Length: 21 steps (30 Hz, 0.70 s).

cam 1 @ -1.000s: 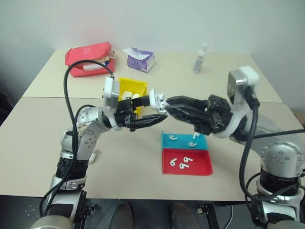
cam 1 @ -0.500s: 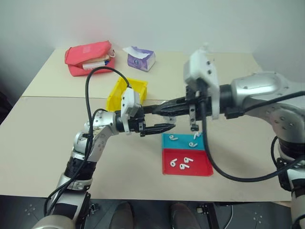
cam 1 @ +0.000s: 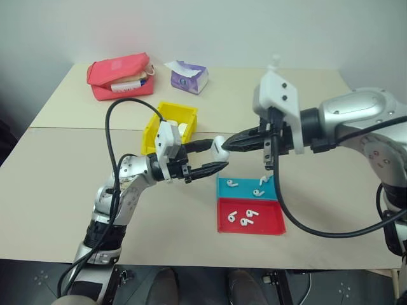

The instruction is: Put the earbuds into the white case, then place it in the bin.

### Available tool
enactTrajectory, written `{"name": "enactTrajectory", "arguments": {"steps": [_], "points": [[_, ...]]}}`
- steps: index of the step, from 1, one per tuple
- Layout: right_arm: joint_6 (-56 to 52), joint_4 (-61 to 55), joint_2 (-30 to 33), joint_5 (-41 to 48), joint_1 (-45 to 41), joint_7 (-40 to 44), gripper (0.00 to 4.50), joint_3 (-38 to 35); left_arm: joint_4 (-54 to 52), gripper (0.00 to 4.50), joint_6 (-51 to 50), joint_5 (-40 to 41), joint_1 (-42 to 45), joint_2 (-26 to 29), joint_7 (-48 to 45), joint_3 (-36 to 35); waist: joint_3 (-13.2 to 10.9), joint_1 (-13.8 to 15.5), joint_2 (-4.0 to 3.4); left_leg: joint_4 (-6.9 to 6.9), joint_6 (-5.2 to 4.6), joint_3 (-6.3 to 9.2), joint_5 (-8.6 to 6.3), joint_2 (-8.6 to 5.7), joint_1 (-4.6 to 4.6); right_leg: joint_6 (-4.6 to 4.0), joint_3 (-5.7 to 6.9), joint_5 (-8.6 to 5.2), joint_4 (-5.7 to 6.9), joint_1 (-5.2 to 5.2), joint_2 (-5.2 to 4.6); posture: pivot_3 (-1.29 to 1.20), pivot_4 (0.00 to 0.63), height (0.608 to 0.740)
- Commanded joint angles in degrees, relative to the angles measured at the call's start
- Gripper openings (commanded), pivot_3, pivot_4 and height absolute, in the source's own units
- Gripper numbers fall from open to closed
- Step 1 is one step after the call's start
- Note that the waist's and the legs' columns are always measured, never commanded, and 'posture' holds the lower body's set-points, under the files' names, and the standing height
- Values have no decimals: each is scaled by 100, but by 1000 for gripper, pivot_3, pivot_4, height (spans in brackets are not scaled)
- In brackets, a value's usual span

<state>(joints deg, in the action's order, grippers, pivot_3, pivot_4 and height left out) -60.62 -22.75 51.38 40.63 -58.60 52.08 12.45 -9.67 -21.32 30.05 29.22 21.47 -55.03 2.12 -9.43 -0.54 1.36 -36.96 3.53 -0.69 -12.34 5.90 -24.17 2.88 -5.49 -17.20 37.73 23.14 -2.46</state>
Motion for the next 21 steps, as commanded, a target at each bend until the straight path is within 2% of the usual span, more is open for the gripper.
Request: {"name": "enactTrajectory", "arguments": {"steps": [1,4,6,9,11,16,20,21], "points": [[195,144,-369,244,383,-372,27,-1034,-635,2772,293,53,9,-316,871,-463,1,6,1,-3,0,0,0,0,1,0,1,0,1,-3,0,0,150,740],[470,-16,-552,316,942,-553,27,-1689,-684,2772,403,-398,-63,-607,1826,-609,1,52,2,-7,-1,0,0,-1,2,0,-1,1,5,-7,-1,0,150,740],[510,-294,-543,316,1465,-635,27,-1866,-585,2772,476,-836,-72,-805,2610,-702,2,98,2,-8,-1,3,0,-1,2,0,1,1,4,-9,-1,0,150,740],[574,-774,-555,4,2086,-980,27,-1661,-357,2772,512,-1227,-64,-1047,3428,-826,3,132,3,-12,-1,2,1,-1,1,0,0,1,6,-7,-1,0,150,740],[497,-1003,-808,-107,2285,-1396,27,-1478,-68,2772,554,-1480,-21,-1142,3824,-859,3,124,3,-15,-1,2,1,-3,3,0,-2,2,14,-6,-2,0,150,740],[340,-1262,-1374,-126,2350,-1983,27,-1289,757,2772,601,-1761,292,-1236,4185,-798,3,114,3,-14,1,5,11,-6,11,-1,-1,2,34,-6,0,0,150,740],[298,-1303,-1439,-120,2321,-2105,27,-1247,1617,2772,826,-2046,677,-1210,4209,-635,3,157,3,-15,7,12,15,-12,9,0,6,3,31,-11,-3,0,150,740],[295,-1310,-1429,-121,2317,-2117,8,-1239,1802,3122,922,-2133,761,-1224,4298,-635,3,155,3,-15,7,14,15,-13,8,0,7,3,29,-11,-2,0,150,740]]}}
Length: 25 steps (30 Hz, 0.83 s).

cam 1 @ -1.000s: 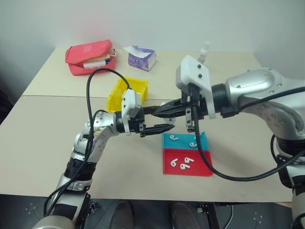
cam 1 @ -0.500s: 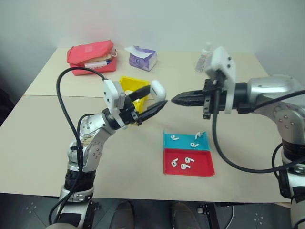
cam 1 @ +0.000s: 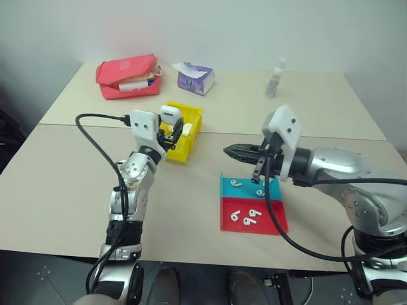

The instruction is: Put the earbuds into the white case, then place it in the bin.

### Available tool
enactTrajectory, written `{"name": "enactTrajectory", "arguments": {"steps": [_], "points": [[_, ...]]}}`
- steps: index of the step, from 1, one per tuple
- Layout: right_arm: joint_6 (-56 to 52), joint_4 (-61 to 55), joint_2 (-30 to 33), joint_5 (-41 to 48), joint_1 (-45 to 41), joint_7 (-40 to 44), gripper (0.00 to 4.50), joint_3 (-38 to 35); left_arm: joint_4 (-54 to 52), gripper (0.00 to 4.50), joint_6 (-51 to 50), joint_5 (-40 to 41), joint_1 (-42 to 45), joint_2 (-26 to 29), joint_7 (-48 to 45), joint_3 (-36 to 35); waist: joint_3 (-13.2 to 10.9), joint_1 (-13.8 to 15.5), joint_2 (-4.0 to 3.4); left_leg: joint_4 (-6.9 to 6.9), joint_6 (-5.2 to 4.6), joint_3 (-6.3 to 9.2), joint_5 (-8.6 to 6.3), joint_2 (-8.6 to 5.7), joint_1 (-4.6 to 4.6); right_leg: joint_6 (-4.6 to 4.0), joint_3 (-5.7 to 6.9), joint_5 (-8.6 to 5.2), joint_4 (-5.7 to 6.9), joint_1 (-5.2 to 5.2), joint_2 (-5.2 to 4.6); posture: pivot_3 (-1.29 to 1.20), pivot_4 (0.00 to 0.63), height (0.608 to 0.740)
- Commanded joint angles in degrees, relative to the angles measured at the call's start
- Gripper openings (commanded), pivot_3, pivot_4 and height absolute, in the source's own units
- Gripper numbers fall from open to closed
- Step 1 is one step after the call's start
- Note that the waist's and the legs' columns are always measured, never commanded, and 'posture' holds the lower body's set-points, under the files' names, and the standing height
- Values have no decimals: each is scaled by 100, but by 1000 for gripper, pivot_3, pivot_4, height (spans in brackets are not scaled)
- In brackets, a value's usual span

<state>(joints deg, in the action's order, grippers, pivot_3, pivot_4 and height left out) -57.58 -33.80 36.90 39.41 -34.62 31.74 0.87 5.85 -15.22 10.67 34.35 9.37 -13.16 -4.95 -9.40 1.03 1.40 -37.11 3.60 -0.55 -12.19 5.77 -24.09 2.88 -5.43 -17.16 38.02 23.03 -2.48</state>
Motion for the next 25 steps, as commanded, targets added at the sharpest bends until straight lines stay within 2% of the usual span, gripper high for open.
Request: {"name": "enactTrajectory", "arguments": {"steps": [1,4,7,11,13,18,22,25], "points": [[-10,-207,40,2,-90,-83,0,-79,463,3497,365,-238,355,5,104,78,0,-5,0,1,0,0,0,0,-1,0,-1,0,-2,1,0,0,150,740],[-19,-223,71,40,-117,-85,0,-94,1038,4387,467,-315,628,66,85,56,0,-23,0,8,0,0,0,0,-1,0,-1,0,-2,3,1,0,150,740],[3,-212,81,22,-70,-101,0,-89,1164,4451,733,-280,648,112,-5,-12,0,-50,0,9,0,-1,0,0,-1,0,-1,0,-4,4,0,0,150,740],[85,-175,104,-41,49,-104,0,-100,693,4451,696,-104,397,346,-403,-45,0,-64,0,13,4,-1,2,0,0,0,-2,0,-1,6,1,0,150,740],[288,-160,163,-209,226,-57,0,-68,91,4451,423,215,70,685,-929,-106,0,-66,-1,13,5,-1,3,0,0,0,-2,0,0,5,1,0,150,740],[1338,50,170,-820,1024,130,0,-110,-1934,4451,-681,1287,-1137,2133,-2441,-352,1,-136,-2,24,12,-3,7,4,1,0,-3,-1,-3,9,1,0,150,740],[2195,221,362,-1019,1646,691,0,-342,-3224,4451,-1403,2367,-2197,3178,-3259,-1173,1,-142,0,22,16,-5,9,5,3,1,-2,-2,-3,4,-3,0,150,740],[2427,253,542,-835,1873,1144,0,-598,-3963,4451,-1756,3123,-2989,3650,-3650,-1925,0,-171,0,22,16,-7,8,5,13,1,-3,-2,1,-1,-3,0,150,740]]}}
